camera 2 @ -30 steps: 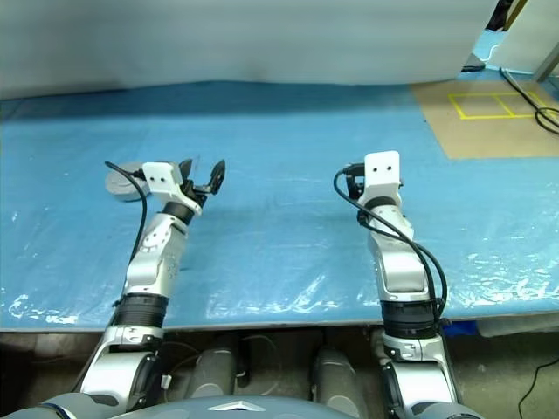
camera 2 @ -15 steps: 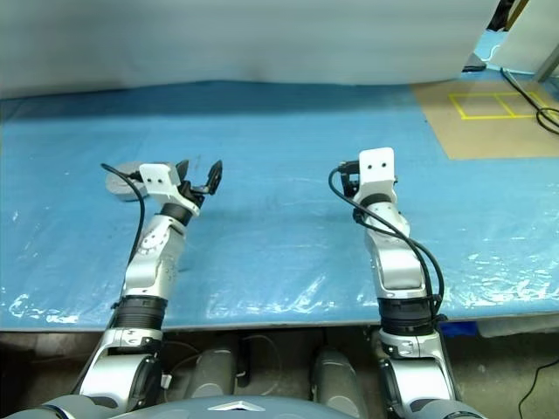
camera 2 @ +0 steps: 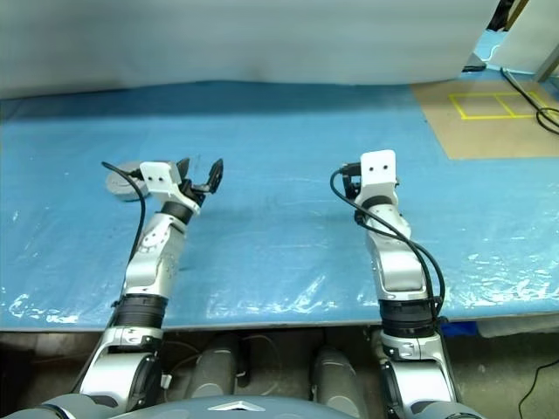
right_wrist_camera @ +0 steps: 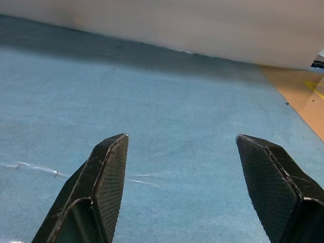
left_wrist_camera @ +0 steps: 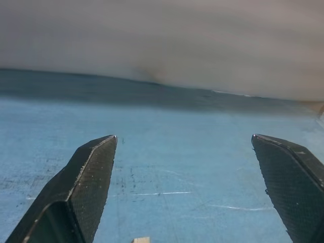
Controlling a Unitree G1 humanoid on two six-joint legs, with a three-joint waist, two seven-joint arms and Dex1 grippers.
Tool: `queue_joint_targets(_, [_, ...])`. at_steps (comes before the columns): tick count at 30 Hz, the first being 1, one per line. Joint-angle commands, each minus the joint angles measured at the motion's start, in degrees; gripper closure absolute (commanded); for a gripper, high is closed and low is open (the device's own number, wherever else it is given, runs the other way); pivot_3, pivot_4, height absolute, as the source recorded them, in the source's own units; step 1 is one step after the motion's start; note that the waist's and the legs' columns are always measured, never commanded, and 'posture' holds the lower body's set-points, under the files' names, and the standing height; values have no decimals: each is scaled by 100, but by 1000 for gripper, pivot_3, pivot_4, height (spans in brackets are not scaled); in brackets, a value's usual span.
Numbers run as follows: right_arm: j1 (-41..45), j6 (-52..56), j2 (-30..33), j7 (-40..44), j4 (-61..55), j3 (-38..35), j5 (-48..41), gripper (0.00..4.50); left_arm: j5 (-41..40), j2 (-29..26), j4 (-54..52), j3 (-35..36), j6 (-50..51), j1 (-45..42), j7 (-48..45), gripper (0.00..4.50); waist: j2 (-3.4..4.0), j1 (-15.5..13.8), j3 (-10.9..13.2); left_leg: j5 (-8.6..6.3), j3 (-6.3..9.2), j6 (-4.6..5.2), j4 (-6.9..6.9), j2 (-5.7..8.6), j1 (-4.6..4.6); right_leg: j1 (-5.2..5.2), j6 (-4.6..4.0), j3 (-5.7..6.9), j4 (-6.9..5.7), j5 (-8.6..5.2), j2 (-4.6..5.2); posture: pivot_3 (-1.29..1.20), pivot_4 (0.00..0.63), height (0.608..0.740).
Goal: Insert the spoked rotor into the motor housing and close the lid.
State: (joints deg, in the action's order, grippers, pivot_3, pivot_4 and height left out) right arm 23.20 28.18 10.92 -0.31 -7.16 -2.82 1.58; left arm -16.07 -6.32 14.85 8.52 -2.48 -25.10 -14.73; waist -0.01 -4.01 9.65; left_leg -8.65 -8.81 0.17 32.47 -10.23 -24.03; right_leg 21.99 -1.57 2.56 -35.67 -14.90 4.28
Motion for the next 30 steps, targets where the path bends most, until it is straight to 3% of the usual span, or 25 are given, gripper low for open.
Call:
queue_joint_targets(1, [-15, -21, 24, -46, -323, -69, 67, 926, 16, -16, -182, -19, -83, -90, -52, 25, 0, 0, 0, 0, 0, 0, 0, 0, 0, 0, 0, 0, 0, 0, 0, 0, 150, 740])
queue_joint_targets(30, [-47, -23, -113, -106, -297, -75, 69, 926, 48, -33, -264, -48, 0, -114, -35, 25, 0, 0, 0, 0, -1, 0, -5, 1, 0, 1, 0, 0, 4, 0, 0, 0, 150, 740])
